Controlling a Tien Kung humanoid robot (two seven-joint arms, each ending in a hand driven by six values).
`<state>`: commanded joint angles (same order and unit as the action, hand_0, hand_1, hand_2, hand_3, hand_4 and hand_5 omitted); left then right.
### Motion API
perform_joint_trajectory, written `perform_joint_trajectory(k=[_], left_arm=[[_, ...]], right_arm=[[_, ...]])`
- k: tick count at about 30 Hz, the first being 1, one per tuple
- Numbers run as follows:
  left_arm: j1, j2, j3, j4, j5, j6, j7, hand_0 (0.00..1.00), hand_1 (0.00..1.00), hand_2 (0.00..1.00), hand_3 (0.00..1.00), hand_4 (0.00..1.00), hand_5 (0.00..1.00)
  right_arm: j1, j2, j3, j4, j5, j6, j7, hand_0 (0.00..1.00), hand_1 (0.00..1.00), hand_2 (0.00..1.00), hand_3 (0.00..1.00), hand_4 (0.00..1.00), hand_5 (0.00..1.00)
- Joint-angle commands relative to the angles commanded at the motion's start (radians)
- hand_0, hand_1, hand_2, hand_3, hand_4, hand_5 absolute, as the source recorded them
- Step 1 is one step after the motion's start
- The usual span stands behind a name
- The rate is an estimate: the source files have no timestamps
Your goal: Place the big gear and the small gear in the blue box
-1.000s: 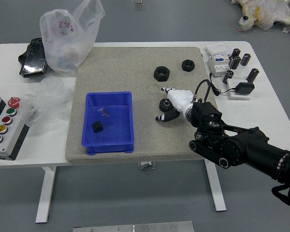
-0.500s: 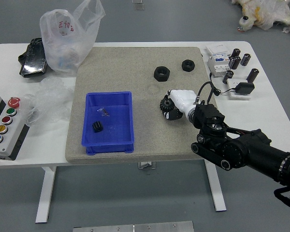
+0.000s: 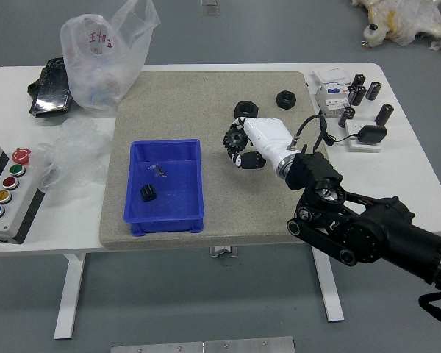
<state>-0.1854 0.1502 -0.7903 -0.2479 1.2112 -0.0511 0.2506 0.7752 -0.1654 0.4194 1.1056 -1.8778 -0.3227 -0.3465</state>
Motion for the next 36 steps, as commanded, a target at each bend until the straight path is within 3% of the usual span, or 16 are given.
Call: perform_joint_trajectory(k=[5, 6, 11, 12, 17, 18, 23, 24, 29, 30, 36], left_arm=[[0.001, 0.0, -0.016, -0.001, 0.015, -0.002, 0.005, 0.748, 0.622, 0.626, 0.781, 0.761, 0.594], [0.001, 0.0, -0.016, -0.001, 0.015, -0.002, 0.005, 0.746, 0.621, 0.626, 0.78, 0.762, 0.596], [0.002, 0.0, -0.026, -0.001, 0.023, -0.002, 0.008, 0.746, 0.621, 0.626, 0.78, 0.762, 0.596], [0.002, -0.001, -0.03, -0.002, 0.027, -0.003, 0.01, 0.747, 0.621, 0.625, 0.779, 0.762, 0.597], [0.004, -0.002, -0.039, -0.002, 0.033, -0.003, 0.014, 0.747, 0.621, 0.625, 0.779, 0.762, 0.597], [0.004, -0.003, -0.039, -0.002, 0.033, -0.003, 0.014, 0.747, 0.621, 0.624, 0.779, 0.764, 0.599], [0.004, -0.004, -0.044, -0.003, 0.036, -0.004, 0.017, 0.747, 0.621, 0.624, 0.779, 0.764, 0.599], [0.004, -0.005, -0.045, -0.003, 0.037, -0.004, 0.017, 0.746, 0.621, 0.623, 0.779, 0.764, 0.599], [0.005, -0.004, -0.052, -0.003, 0.043, -0.004, 0.019, 0.746, 0.621, 0.623, 0.779, 0.764, 0.599], [0.005, -0.003, -0.053, -0.003, 0.043, -0.004, 0.019, 0.746, 0.62, 0.623, 0.778, 0.765, 0.599], [0.006, -0.004, -0.053, -0.003, 0.042, -0.003, 0.02, 0.744, 0.62, 0.623, 0.777, 0.765, 0.599]], right_arm=[[-0.014, 0.033, -0.042, 0.131, -0.057, 0.003, -0.006, 0.481, 0.48, 0.336, 0.422, 0.192, 0.002], [-0.017, 0.04, -0.05, 0.153, -0.066, 0.007, -0.009, 0.517, 0.575, 0.551, 0.52, 0.142, 0.002], [-0.03, 0.064, -0.069, 0.195, -0.092, 0.029, -0.021, 0.517, 0.575, 0.551, 0.52, 0.142, 0.002], [-0.032, 0.067, -0.07, 0.194, -0.092, 0.034, -0.02, 0.486, 0.707, 0.719, 0.663, 0.264, 0.202], [-0.038, 0.073, -0.071, 0.172, -0.075, 0.031, -0.002, 0.486, 0.707, 0.719, 0.663, 0.264, 0.202], [-0.04, 0.074, -0.071, 0.167, -0.072, 0.029, 0.0, 0.506, 0.818, 0.875, 0.884, 0.594, 0.278], [-0.046, 0.075, -0.071, 0.147, -0.069, 0.025, -0.004, 0.506, 0.818, 0.875, 0.884, 0.594, 0.278], [-0.047, 0.076, -0.07, 0.146, -0.069, 0.025, -0.005, 0.54, 0.889, 0.965, 0.996, 0.775, 0.344], [-0.051, 0.075, -0.06, 0.148, -0.067, 0.023, -0.004, 0.54, 0.889, 0.965, 0.996, 0.775, 0.344], [-0.053, 0.073, -0.057, 0.15, -0.065, 0.022, -0.002, 0.545, 0.908, 0.986, 0.998, 0.868, 0.406], [-0.07, 0.052, 0.007, 0.198, -0.013, -0.017, 0.029, 0.52, 0.895, 0.972, 0.998, 0.882, 0.426]])
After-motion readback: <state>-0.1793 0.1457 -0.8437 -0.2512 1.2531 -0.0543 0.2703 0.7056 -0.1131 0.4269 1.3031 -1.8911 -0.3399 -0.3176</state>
